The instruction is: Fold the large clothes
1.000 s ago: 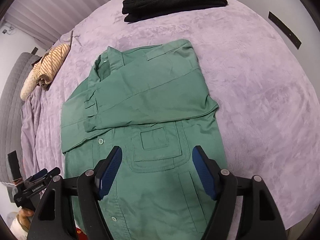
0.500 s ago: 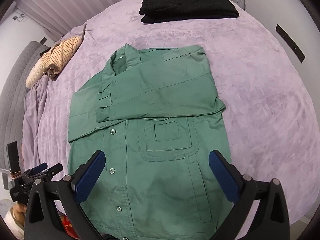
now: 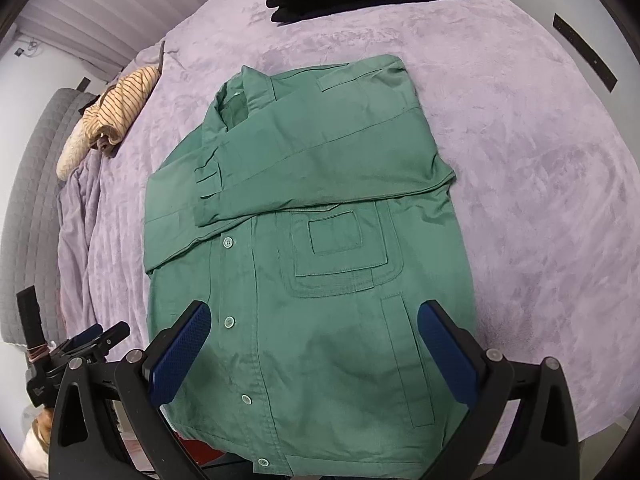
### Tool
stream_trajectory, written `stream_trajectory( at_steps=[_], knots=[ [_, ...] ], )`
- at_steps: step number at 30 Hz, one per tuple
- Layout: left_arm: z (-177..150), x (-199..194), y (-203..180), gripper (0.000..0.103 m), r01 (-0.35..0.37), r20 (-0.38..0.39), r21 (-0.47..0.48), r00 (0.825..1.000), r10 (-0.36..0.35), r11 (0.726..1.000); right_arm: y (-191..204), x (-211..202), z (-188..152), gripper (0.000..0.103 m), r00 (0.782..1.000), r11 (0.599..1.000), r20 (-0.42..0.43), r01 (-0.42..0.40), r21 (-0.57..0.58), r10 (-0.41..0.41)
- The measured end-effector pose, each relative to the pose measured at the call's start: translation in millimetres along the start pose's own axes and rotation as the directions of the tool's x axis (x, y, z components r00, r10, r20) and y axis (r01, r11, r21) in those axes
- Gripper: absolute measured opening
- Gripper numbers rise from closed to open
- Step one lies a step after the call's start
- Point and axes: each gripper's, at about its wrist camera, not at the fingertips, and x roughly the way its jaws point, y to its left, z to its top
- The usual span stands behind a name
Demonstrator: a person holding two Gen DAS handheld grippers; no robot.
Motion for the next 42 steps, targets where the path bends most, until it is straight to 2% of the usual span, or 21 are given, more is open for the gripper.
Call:
stream_trajectory(
  at_steps=[8,15,21,28,37,42],
  knots=[
    [-12,-10,-17,0.102,-0.022,-0.003,-0.044,1.000,0.021,0.999,-15,4,1,0.103,0.996,0.998,-0.061,-0.062,-0.007,0.062],
    [-39,-20,-33,0.102,-0.056,-0.004,-0.105,0.998,0.056,0.993,-35,7,1,0.103,0.987,0.993,-0.122,-0.110,-0.043,0.104],
    [-60,-21,-34,0.102,-0.074,-0.030,-0.136,0.997,0.071,0.988,-49,10,-1,0.103,0.979,0.989,-0.162,-0.137,-0.055,0.127],
    [-69,-22,-25,0.102,-0.060,-0.027,-0.140,0.998,0.057,0.988,-55,11,-13,0.103,0.970,0.986,-0.175,-0.169,-0.004,0.166],
    [-103,13,11,0.102,0.004,-0.077,-0.128,0.997,-0.014,0.992,-69,19,-54,0.103,0.972,0.985,-0.175,-0.140,0.099,0.156],
    [-132,45,46,0.102,0.016,-0.126,-0.124,0.992,-0.032,0.992,-92,19,-94,0.103,0.985,0.985,-0.156,-0.050,0.165,0.076]
  ],
)
